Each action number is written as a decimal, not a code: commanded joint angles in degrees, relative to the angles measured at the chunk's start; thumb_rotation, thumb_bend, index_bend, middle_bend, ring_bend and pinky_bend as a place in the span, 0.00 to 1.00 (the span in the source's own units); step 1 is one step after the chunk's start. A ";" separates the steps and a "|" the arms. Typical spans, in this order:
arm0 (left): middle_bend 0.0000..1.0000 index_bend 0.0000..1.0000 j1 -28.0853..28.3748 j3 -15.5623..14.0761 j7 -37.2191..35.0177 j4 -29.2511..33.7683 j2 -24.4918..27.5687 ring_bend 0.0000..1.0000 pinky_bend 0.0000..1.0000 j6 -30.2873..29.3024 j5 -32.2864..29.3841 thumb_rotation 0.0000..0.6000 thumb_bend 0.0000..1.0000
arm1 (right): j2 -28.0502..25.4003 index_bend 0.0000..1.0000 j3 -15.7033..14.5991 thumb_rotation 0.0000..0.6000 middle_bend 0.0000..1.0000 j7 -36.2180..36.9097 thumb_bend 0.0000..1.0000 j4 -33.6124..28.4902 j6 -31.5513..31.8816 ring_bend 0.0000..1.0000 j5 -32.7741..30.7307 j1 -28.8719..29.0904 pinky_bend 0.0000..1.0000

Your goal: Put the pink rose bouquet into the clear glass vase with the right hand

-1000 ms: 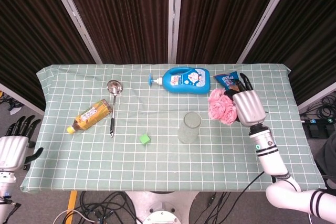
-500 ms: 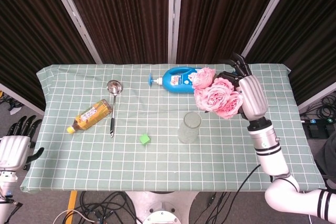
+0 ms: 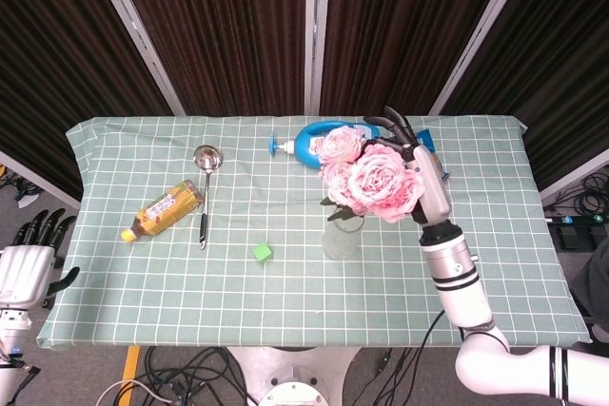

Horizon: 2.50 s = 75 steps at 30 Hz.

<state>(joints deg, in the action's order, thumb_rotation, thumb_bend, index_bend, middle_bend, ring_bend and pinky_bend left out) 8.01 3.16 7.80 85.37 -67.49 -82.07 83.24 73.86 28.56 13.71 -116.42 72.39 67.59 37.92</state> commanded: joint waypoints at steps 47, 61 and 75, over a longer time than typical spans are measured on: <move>0.08 0.14 -0.86 -0.55 -2.55 -1.27 0.28 0.04 0.19 -0.59 0.50 1.00 0.21 | 3.13 0.00 -13.01 1.00 0.09 27.21 0.00 23.53 -12.25 0.00 15.48 1.72 0.00; 0.08 0.14 -0.62 -0.32 -1.67 -0.56 0.24 0.04 0.19 -0.60 0.55 1.00 0.21 | -12.63 0.00 -19.48 1.00 0.00 2.32 0.00 16.98 -7.07 0.00 14.76 -7.52 0.00; 0.08 0.14 0.12 0.12 0.34 1.82 0.77 0.04 0.19 -0.19 0.49 1.00 0.21 | -9.48 0.00 -27.16 1.00 0.00 -23.74 0.00 27.28 14.22 0.00 15.88 -24.93 0.00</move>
<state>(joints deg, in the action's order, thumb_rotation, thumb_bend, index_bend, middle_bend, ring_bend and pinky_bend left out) 8.12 3.27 8.13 87.17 -66.73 -82.25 83.73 61.90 3.49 -8.71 -94.52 81.94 82.53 17.54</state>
